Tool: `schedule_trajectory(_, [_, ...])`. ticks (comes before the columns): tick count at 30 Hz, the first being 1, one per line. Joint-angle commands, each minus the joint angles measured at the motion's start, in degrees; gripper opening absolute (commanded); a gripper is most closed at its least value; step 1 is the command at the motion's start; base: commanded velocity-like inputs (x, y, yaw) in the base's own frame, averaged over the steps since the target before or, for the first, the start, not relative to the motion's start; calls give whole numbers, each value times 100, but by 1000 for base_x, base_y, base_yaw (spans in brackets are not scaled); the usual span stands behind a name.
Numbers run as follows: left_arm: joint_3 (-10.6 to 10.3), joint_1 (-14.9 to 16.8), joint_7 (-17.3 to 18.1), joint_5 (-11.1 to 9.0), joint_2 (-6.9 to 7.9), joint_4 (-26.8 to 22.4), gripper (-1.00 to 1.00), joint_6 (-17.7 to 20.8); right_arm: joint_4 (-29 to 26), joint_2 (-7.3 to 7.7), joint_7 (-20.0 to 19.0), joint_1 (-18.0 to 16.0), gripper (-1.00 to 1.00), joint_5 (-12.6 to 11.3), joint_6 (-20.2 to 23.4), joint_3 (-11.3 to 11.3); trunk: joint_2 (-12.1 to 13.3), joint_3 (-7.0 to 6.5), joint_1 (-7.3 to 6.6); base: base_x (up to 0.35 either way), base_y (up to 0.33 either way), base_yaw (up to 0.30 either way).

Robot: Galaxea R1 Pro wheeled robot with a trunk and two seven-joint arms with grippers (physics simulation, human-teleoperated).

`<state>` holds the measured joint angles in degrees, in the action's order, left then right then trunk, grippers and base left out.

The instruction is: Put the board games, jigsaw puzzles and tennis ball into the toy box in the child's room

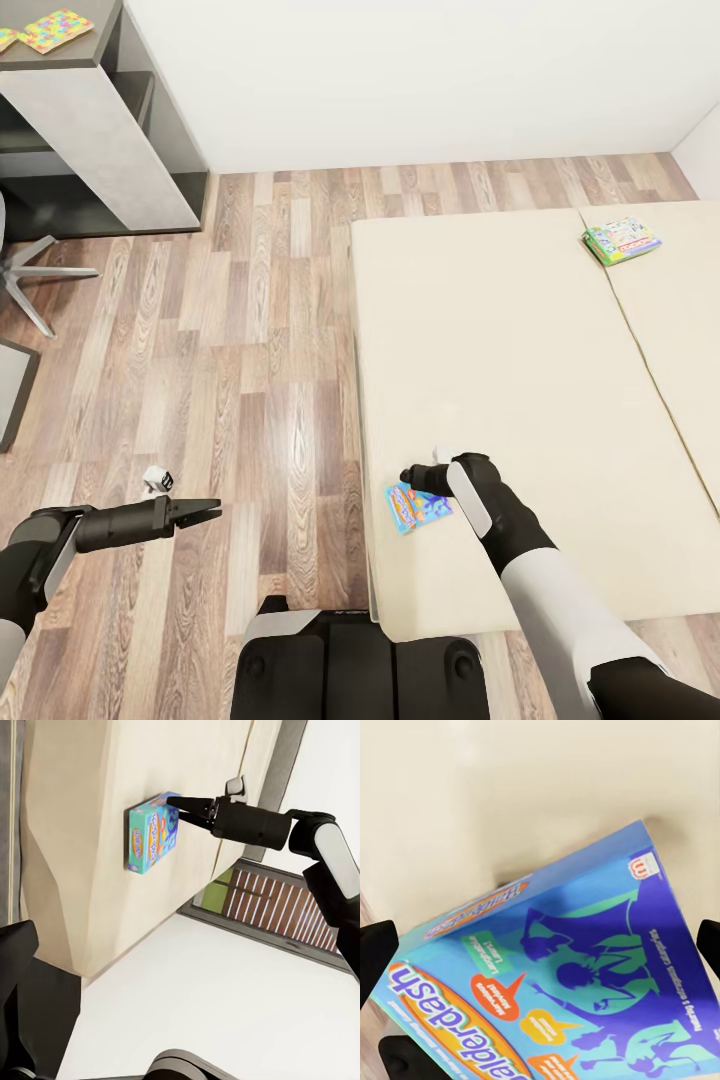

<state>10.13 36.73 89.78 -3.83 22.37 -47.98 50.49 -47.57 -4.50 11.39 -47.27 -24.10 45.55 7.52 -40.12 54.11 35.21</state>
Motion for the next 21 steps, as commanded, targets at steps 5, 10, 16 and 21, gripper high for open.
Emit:
schedule_trajectory(5, [-2,1,22,2,-3,-1,100,58,124,0,56,-8,100,-68,35,-1,-5,4,2,0,0,0])
schedule_trajectory(10, [-2,1,22,1,-4,-1,100,58,258,-8,56,-10,100,-74,59,-5,-5,4,2,0,0,0])
schedule_trajectory(16, [-2,1,22,0,-3,-1,100,58,273,-15,56,-18,100,-85,67,-5,-5,4,2,0,0,0])
schedule_trajectory(21, [-2,1,22,-2,-1,-1,100,58,275,-16,56,-19,100,-89,68,-5,-5,4,2,0,0,0])
